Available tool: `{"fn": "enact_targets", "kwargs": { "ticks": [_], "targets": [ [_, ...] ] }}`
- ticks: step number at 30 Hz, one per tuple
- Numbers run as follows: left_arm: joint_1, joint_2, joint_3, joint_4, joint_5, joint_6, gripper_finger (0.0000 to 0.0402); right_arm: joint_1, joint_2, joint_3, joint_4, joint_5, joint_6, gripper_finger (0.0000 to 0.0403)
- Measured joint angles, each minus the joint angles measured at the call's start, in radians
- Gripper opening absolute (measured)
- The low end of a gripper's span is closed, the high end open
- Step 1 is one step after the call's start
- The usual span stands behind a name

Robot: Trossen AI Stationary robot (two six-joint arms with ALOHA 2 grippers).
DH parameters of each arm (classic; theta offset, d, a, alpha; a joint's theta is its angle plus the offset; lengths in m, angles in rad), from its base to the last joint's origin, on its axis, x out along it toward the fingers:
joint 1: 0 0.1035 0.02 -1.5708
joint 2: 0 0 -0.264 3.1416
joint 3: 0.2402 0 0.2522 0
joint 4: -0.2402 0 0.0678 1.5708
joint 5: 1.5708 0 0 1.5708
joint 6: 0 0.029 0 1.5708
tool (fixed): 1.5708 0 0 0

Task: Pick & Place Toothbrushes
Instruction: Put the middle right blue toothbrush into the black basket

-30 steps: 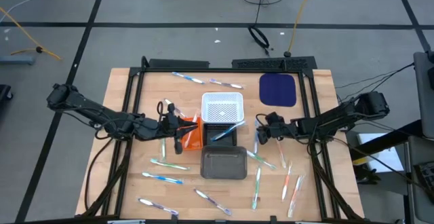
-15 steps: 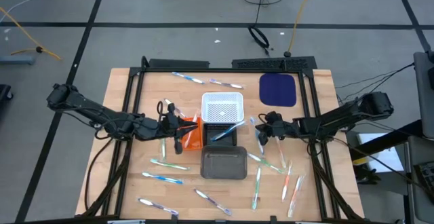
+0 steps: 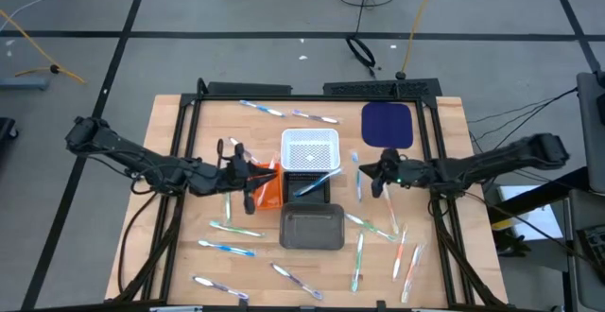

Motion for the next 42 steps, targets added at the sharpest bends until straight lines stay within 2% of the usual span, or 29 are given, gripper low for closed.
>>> {"fn": "enact_targets", "kwargs": {
  "ticks": [9, 12, 17, 21, 32, 37, 42],
  "targets": [
    [0.032, 0.117, 0.000, 0.153, 0.003, 0.032, 0.0042, 0.031, -0.109, 0.001, 0.007, -0.003, -0.081, 0.0000],
    [0.045, 0.126, 0.000, 0.197, 0.001, 0.035, 0.0042, 0.042, -0.103, 0.001, -0.049, -0.009, -0.038, 0.0000],
    [0.049, 0.129, 0.000, 0.195, 0.002, 0.033, 0.0042, 0.041, -0.038, 0.001, -0.106, -0.107, 0.060, 0.0008],
    [0.049, 0.129, 0.000, 0.196, 0.002, 0.033, 0.0042, 0.041, 0.043, 0.001, -0.095, -0.148, 0.084, 0.0039],
    [0.048, 0.129, 0.000, 0.199, 0.002, 0.036, 0.0042, 0.040, 0.201, 0.000, 0.045, -0.186, 0.072, 0.0173],
    [0.048, 0.129, 0.000, 0.198, 0.002, 0.036, 0.0042, 0.040, 0.236, 0.000, 0.068, -0.186, 0.060, 0.0194],
    [0.048, 0.128, 0.000, 0.194, 0.002, 0.040, 0.0042, 0.040, 0.273, 0.000, 0.080, -0.184, 0.062, 0.0194]
  ]
}}
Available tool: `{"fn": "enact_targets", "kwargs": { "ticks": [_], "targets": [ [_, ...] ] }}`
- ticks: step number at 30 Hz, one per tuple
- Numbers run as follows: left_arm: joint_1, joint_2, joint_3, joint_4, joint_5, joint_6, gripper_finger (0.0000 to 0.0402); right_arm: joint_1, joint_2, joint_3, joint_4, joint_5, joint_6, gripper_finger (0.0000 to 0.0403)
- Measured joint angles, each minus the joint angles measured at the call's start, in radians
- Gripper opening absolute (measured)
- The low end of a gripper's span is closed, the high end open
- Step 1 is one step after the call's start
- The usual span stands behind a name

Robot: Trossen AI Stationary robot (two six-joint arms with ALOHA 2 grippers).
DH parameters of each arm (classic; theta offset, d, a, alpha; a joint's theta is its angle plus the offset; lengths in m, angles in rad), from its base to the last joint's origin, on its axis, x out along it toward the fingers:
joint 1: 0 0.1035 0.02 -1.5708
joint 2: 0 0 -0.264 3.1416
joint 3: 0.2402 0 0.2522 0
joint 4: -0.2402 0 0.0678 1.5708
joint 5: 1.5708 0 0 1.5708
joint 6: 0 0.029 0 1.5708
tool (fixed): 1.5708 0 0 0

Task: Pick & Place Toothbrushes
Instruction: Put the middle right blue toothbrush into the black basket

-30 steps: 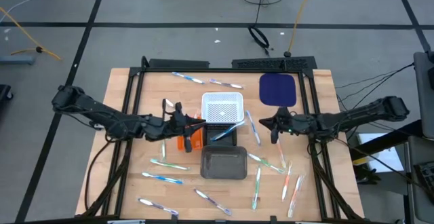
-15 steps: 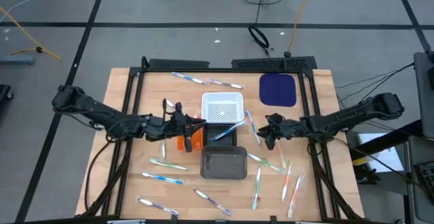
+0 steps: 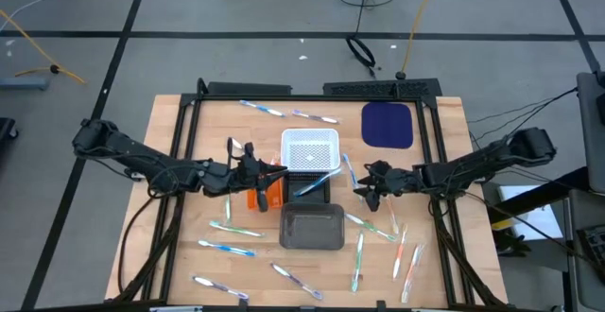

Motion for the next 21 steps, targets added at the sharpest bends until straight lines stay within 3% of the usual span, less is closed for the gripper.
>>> {"fn": "enact_targets", "kwargs": {
  "ticks": [21],
  "targets": [
    [0.000, 0.000, 0.000, 0.000, 0.000, 0.002, 0.0042, -0.001, 0.115, 0.000, 0.012, 0.031, 0.025, 0.0173]
  ]
}}
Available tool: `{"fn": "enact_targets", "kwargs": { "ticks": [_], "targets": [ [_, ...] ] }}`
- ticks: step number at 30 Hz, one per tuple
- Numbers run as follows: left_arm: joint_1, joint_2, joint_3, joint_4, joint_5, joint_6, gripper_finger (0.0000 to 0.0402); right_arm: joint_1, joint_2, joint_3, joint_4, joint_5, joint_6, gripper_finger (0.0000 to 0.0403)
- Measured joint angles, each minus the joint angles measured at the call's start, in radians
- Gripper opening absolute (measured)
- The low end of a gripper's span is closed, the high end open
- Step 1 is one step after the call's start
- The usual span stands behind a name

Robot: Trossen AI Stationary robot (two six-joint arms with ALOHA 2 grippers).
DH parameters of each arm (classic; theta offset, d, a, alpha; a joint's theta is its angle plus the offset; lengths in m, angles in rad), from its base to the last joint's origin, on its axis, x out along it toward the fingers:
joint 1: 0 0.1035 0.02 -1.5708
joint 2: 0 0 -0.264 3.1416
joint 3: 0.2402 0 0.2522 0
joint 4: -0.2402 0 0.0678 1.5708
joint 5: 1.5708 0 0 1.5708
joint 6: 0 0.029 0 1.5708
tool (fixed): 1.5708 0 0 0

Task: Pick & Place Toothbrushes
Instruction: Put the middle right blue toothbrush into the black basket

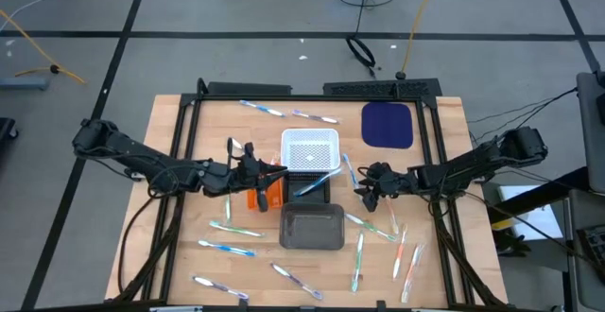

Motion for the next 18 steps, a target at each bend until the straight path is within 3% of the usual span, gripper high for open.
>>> {"fn": "enact_targets", "kwargs": {
  "ticks": [13, 18],
  "targets": [
    [0.000, 0.000, 0.000, 0.000, 0.000, 0.009, 0.0042, 0.000, 0.130, 0.001, 0.124, 0.023, 0.028, 0.0172],
    [0.000, 0.000, 0.000, 0.000, 0.000, 0.009, 0.0042, 0.000, 0.158, 0.002, 0.122, 0.037, 0.057, 0.0145]
  ]
}}
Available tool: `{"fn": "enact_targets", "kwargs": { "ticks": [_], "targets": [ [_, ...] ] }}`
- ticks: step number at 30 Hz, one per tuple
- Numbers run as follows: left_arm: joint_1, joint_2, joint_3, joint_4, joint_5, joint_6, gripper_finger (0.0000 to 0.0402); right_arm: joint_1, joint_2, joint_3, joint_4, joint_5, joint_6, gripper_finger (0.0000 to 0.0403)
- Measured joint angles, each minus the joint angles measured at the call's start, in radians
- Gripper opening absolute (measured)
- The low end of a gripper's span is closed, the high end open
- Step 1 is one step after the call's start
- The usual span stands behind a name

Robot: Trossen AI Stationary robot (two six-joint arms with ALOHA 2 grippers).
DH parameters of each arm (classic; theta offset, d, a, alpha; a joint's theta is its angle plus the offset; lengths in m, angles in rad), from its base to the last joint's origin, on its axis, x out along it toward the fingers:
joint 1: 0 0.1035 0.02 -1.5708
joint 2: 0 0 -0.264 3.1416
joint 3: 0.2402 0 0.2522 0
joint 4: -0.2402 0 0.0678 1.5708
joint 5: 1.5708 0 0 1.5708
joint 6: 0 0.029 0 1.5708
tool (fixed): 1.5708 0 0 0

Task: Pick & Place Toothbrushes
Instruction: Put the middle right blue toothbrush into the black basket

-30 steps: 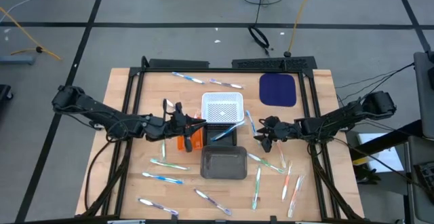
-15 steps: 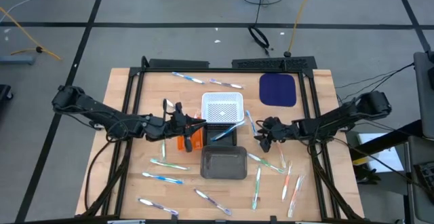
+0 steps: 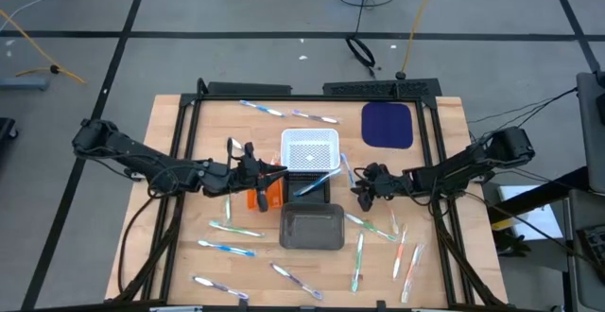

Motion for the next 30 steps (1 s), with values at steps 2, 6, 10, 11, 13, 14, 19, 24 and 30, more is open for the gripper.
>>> {"fn": "enact_targets", "kwargs": {
  "ticks": [2, 6, 10, 11, 13, 14, 19, 24, 30],
  "targets": [
    [0.000, 0.000, 0.000, 0.000, 0.000, 0.000, 0.0042, 0.000, 0.009, 0.000, -0.007, 0.003, 0.024, 0.0120],
    [0.000, 0.000, 0.000, 0.000, 0.000, 0.006, 0.0042, -0.002, 0.015, 0.000, -0.027, 0.006, 0.059, 0.0043],
    [0.000, 0.000, 0.000, 0.000, 0.000, 0.007, 0.0042, 0.000, 0.017, 0.001, -0.033, -0.004, 0.072, 0.0014],
    [0.000, 0.000, 0.000, 0.000, 0.000, 0.007, 0.0042, 0.000, 0.017, 0.001, -0.034, 0.002, 0.076, 0.0014],
    [0.000, 0.000, 0.000, 0.000, 0.000, 0.007, 0.0042, 0.000, 0.017, 0.001, -0.036, 0.012, 0.076, 0.0009],
    [0.000, 0.000, 0.000, 0.000, 0.000, 0.007, 0.0042, 0.000, 0.012, 0.001, -0.037, 0.021, 0.076, 0.0008],
    [0.000, 0.000, 0.000, 0.000, 0.000, 0.007, 0.0042, 0.000, -0.021, -0.002, -0.052, 0.065, 0.061, 0.0007],
    [0.000, 0.000, 0.000, 0.000, 0.000, 0.006, 0.0042, 0.000, -0.100, -0.006, -0.104, 0.128, 0.023, 0.0003],
    [0.000, 0.000, 0.000, 0.000, 0.000, 0.004, 0.0042, -0.008, -0.245, -0.005, -0.164, 0.187, -0.023, 0.0006]
  ]
}}
